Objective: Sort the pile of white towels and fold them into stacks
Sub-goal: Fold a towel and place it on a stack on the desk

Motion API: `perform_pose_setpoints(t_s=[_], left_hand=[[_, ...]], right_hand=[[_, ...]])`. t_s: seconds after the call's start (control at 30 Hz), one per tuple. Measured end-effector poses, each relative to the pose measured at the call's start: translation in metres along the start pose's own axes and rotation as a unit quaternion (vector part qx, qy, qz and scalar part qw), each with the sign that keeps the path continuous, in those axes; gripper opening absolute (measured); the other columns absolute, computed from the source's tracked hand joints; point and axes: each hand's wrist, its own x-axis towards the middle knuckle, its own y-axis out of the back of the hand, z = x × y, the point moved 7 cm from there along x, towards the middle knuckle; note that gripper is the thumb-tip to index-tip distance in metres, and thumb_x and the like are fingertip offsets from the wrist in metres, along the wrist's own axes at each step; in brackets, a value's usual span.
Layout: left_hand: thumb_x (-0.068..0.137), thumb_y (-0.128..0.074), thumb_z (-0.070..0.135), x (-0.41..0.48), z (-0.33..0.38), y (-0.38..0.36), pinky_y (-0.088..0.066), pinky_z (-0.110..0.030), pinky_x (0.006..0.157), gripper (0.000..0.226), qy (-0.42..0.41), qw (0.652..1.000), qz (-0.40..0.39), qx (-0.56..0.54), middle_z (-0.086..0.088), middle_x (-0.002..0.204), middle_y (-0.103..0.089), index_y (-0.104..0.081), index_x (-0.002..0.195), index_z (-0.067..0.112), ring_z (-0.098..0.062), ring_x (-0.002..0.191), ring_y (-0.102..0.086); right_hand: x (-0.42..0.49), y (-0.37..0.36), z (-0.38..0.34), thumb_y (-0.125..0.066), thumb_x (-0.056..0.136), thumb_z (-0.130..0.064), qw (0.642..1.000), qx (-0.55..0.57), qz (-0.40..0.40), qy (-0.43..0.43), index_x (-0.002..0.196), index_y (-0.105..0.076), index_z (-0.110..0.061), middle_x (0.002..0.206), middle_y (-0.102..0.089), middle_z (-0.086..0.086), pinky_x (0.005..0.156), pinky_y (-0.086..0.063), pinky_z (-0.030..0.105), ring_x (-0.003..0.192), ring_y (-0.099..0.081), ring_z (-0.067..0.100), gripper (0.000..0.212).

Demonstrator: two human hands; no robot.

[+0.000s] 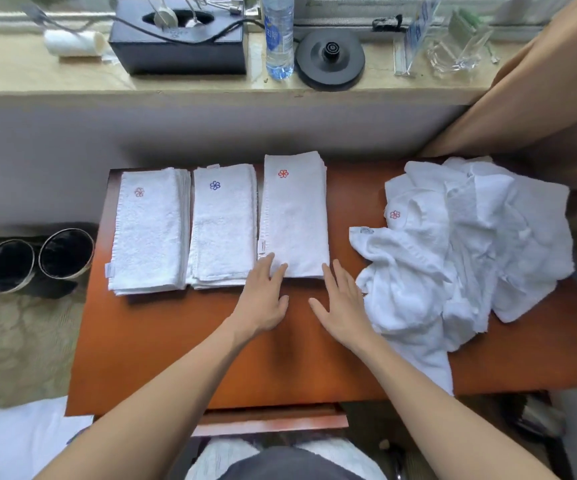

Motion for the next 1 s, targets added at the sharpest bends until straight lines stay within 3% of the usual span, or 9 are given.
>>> perform_pose_setpoints(t_s=[0.17,0.33,0.63,0.83,1.0], left_hand=[[0.103,-0.047,0.032,-0.064,0.036,-0.007,-0.001,-0.050,0.127,0.066,-0.048,0.990,0.016,0.132,-0.012,0.171,-0.009,-0.022,0.161,0.013,-0.031,0.159,-0.003],[0.104,-0.045,0.037,-0.074,0.078,-0.004,0.000,-0.050,0.128,0.064,-0.139,0.975,0.044,0.168,-0.006,0.171,-0.015,-0.026,0.161,0.017,-0.026,0.159,-0.006],[0.105,-0.040,0.028,-0.102,0.184,-0.027,0.002,-0.051,0.127,0.059,-0.178,0.972,0.062,0.138,-0.007,0.172,-0.009,-0.024,0.161,0.017,-0.029,0.159,-0.001],[0.100,-0.051,0.016,-0.070,0.275,-0.050,-0.020,-0.043,0.124,0.051,-0.208,0.971,0.092,0.078,-0.011,0.162,-0.036,-0.045,0.150,0.012,-0.031,0.149,-0.034],[0.100,-0.052,0.019,-0.029,0.344,-0.080,-0.023,-0.040,0.122,0.051,-0.162,0.981,0.092,0.058,-0.009,0.163,-0.035,-0.045,0.150,0.012,-0.029,0.146,-0.036]], right_hand=[[-0.075,0.014,0.001,-0.046,0.106,-0.045,1.000,-0.006,0.023,0.012,0.166,-0.014,-0.025,0.174,0.000,0.000,0.129,-0.009,0.044,0.160,0.002,0.020,0.071],[-0.122,0.047,0.017,-0.047,0.106,-0.044,0.993,0.030,0.102,-0.049,0.163,-0.027,-0.023,0.172,-0.015,-0.003,0.128,-0.011,0.044,0.159,-0.006,0.019,0.064],[-0.206,0.119,0.110,-0.045,0.108,-0.041,0.983,0.022,0.160,-0.093,0.160,-0.035,-0.026,0.170,-0.023,-0.006,0.126,-0.010,0.041,0.158,-0.011,0.015,0.055],[-0.199,0.164,0.196,-0.045,0.108,-0.039,0.982,0.029,0.167,-0.080,0.159,-0.037,-0.026,0.169,-0.026,-0.006,0.125,-0.013,0.041,0.157,-0.015,0.015,0.053],[-0.176,0.194,0.265,-0.045,0.107,-0.038,0.992,0.033,0.118,-0.030,0.159,-0.036,-0.026,0.169,-0.025,-0.008,0.127,-0.012,0.040,0.157,-0.012,0.013,0.054]])
